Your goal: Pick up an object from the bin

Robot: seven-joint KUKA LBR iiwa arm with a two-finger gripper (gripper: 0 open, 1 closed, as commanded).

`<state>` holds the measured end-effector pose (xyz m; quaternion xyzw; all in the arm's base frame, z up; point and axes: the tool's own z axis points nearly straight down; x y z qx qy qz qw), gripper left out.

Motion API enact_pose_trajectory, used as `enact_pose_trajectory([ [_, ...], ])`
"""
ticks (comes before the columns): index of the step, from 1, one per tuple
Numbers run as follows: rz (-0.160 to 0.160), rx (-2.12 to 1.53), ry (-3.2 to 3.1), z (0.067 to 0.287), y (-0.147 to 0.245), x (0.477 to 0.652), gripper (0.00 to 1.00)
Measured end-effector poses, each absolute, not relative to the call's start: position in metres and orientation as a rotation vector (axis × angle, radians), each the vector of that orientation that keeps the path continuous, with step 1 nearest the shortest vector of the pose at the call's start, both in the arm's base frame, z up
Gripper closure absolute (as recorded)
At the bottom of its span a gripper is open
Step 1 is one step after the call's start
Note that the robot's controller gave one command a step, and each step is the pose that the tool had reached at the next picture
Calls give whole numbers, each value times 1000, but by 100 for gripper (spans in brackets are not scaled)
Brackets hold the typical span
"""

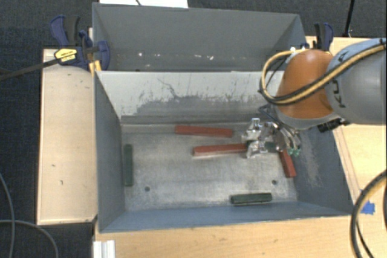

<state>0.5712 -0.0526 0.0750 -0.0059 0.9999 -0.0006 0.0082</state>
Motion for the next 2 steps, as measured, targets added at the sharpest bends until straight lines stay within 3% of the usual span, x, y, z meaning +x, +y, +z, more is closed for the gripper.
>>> enact_pose_trajectory([
  [1,-2,-20,3125,75,-53,571,100],
  [2,0,-307,3126,289,-52,568,100],
])
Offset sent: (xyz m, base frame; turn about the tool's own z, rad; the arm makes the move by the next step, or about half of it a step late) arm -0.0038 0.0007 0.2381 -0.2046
